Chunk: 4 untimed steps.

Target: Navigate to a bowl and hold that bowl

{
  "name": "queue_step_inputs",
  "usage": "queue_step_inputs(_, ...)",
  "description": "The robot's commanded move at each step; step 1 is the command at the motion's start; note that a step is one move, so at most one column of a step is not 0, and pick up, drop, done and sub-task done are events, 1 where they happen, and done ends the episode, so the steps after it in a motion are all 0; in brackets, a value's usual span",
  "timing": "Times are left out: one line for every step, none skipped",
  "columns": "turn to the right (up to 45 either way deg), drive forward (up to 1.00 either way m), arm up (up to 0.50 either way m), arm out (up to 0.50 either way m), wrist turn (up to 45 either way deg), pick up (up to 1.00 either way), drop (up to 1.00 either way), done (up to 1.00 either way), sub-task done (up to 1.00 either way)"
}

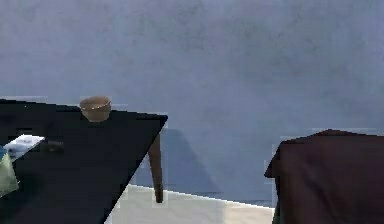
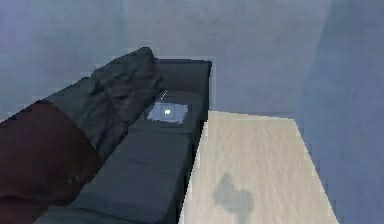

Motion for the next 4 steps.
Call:
queue_step_inputs(0.0,0.6,0.0,0.0,0.0,0.0,0.0,0.0,0.0)
queue_step_inputs(-45.0,0.0,0.0,0.0,0.0,0.0,0.0,0.0,0.0)
queue_step_inputs(-45.0,0.0,0.0,0.0,0.0,0.0,0.0,0.0,0.0)
queue_step_inputs(-39.0,0.0,0.0,0.0,0.0,0.0,0.0,0.0,0.0)
